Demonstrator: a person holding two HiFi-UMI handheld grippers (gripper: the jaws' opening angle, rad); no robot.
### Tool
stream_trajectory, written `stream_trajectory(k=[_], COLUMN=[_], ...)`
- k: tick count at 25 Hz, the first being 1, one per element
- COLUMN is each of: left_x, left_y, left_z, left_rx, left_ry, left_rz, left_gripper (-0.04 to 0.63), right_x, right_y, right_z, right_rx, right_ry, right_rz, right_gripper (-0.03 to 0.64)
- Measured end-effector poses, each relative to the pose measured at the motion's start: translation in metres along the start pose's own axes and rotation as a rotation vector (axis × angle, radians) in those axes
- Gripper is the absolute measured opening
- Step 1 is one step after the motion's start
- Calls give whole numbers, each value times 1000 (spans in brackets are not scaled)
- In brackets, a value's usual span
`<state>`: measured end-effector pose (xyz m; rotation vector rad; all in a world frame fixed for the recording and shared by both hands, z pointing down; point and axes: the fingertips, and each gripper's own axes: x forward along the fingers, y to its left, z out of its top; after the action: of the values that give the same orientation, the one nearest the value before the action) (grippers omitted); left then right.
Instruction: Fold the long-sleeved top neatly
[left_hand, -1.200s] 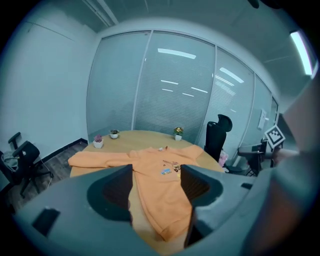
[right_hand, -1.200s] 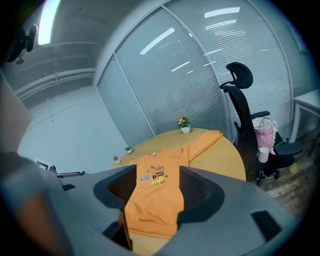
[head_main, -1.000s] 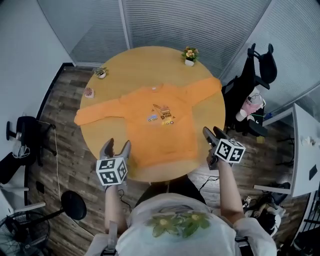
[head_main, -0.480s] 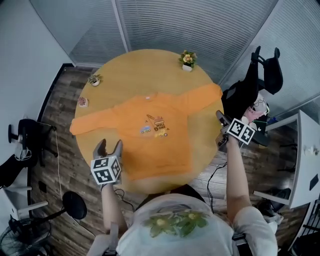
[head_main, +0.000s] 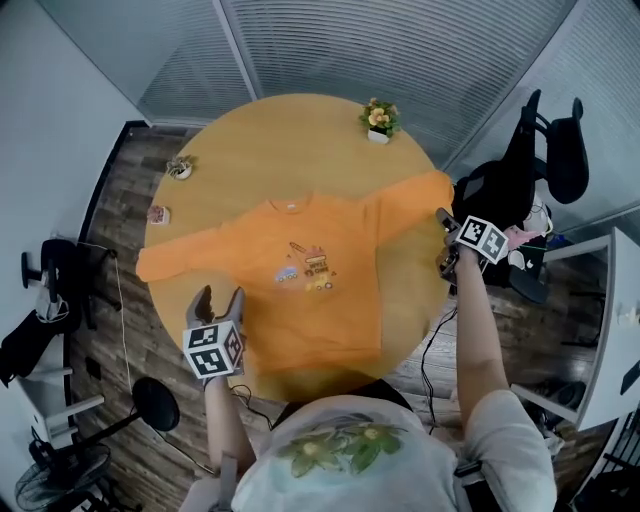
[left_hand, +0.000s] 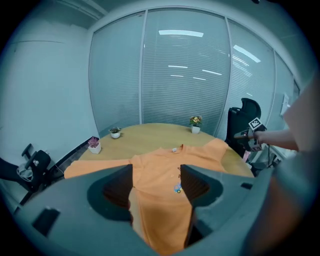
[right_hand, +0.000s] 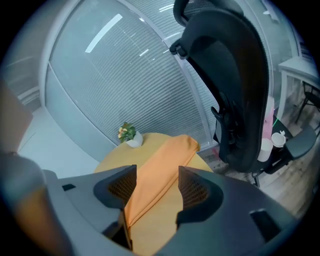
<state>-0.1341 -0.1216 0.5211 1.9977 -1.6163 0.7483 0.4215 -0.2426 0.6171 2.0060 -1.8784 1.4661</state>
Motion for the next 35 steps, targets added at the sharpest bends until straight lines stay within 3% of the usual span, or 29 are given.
stream_trajectory(k=[17, 19, 22, 25, 29, 35], left_x=[27, 29, 33, 37, 36, 26], left_y=[-8, -10, -14, -18, -17, -7], left_z=[-2, -1, 1, 1, -1, -4], left_rx=[-24, -22, -20, -13, -16, -33], left_ry=[99, 102, 103, 105, 102, 77], left_rz=[36, 34, 25, 12, 8, 15], left_gripper=[282, 282, 282, 282, 282, 282], right_x=[95, 94, 92, 91, 83, 54], right_y=[-84, -92, -102, -100, -85, -37], right_z=[17, 16, 12, 9, 20, 39], right_rx=[275, 288, 234, 203, 126, -192], right_ry=[85, 92, 122, 143, 87, -15], right_rz=[-186, -239, -314, -271, -204, -174], right_gripper=[272, 235, 110, 33, 28, 28])
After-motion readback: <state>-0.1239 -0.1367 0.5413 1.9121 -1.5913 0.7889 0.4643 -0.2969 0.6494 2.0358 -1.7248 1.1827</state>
